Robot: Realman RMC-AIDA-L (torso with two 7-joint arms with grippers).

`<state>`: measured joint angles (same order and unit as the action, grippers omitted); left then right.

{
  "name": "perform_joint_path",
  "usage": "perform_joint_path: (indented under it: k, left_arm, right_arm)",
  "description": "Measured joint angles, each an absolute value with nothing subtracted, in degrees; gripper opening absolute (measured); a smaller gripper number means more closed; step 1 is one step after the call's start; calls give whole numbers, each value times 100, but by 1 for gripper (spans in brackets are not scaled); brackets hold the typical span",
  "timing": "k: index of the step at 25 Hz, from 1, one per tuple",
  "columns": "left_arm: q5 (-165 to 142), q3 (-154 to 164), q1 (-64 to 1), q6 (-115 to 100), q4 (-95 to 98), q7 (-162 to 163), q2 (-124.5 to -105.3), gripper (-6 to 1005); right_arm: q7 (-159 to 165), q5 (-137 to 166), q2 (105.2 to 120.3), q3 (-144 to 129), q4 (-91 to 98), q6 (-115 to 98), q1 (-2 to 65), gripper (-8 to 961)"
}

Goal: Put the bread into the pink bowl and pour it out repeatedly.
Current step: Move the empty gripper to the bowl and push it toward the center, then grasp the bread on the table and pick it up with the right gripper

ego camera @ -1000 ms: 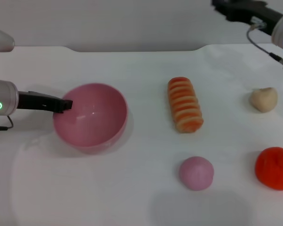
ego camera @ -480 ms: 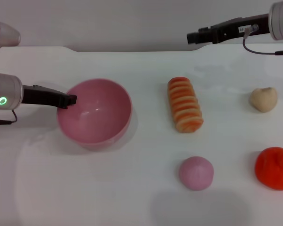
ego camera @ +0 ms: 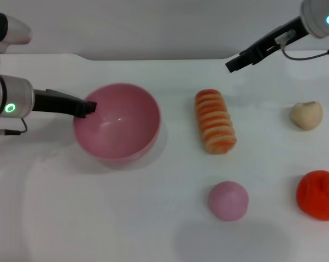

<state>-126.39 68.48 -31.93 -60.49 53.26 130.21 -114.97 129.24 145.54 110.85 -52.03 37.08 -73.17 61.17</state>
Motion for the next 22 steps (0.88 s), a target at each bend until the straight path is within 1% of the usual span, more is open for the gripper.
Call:
perform_joint_path:
  k: [3,9,14,16,20,22]
  left_arm:
    - [-12639,6866,-3246,-6025,5320,13014,-11517,48]
    - [-12639,6897,-3325,-5985,5319,12951,-11551,48]
    - [-12638,6884,-3350,-5985,5326,12942,-11551,48]
    - [-12638,6869,-3350,-5985,5326,12941,-11544,48]
    - [-12638,6871,-3349,-5985,5328,12939,-11530,48]
    - [-12639,6871,-3349,-5988,5329,12939,-11523,48]
  right_arm:
    - [13086,14565,11159,-5450,3700,-7339,6219,602]
    - [13141,14607,11470,-6003,3829,-7159,6219,605]
    - [13374,14761,11599,-6435,3839,-7032,6183,608]
    - [13460,14847,11678,-6522,3825,-6987,6149,609]
    - [13609,15109,11840,-6613,3796,-6845,6045,666]
    - [13729,15165,11865,-6721,3741,-6759,6010,678]
